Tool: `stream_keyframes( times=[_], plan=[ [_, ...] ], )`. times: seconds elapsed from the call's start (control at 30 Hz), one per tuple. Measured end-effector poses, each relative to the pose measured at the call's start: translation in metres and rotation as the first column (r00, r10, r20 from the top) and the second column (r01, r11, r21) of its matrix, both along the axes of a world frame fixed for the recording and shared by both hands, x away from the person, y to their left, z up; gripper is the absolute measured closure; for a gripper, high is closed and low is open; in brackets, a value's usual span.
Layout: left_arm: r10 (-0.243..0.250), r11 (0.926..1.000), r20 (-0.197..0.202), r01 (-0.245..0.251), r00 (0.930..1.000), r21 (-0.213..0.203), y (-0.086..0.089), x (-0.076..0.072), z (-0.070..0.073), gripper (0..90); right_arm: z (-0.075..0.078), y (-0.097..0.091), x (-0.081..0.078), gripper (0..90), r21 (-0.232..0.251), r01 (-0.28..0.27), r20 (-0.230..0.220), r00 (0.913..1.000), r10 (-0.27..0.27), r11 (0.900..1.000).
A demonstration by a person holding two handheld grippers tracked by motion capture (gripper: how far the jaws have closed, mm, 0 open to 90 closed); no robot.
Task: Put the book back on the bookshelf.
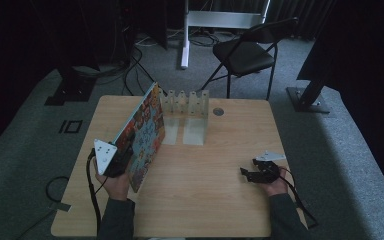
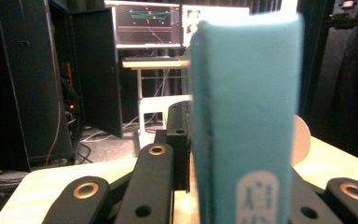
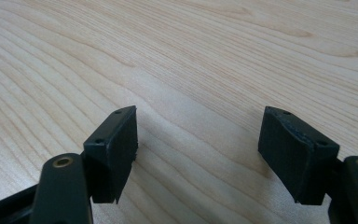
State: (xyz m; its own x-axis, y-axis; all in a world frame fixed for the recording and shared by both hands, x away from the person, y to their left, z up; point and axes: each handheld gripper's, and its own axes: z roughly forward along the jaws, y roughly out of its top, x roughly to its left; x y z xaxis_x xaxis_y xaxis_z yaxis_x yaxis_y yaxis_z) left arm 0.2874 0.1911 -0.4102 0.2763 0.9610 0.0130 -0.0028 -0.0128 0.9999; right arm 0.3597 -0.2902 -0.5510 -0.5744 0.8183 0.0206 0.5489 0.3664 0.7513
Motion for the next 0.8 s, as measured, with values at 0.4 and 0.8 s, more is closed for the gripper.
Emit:
stream_keyframes(
  times=[0.4, 0.8],
  plan=[
    [0.054, 0.9982, 0.014, -0.054, 0.9984, 0.027, -0.001, 0.005, 0.004, 79.6, 0.000, 0.000, 0.000, 28.0, 0.001, 0.000, -0.001, 1.0000, 0.000, 1.0000],
    [0.061, 0.9965, 0.022, -0.062, 0.9979, 0.056, -0.010, 0.013, 0.004, 79.5, 0.000, 0.000, 0.000, 27.9, 0.003, 0.000, -0.002, 1.0000, 0.000, 1.0000]
  ],
)
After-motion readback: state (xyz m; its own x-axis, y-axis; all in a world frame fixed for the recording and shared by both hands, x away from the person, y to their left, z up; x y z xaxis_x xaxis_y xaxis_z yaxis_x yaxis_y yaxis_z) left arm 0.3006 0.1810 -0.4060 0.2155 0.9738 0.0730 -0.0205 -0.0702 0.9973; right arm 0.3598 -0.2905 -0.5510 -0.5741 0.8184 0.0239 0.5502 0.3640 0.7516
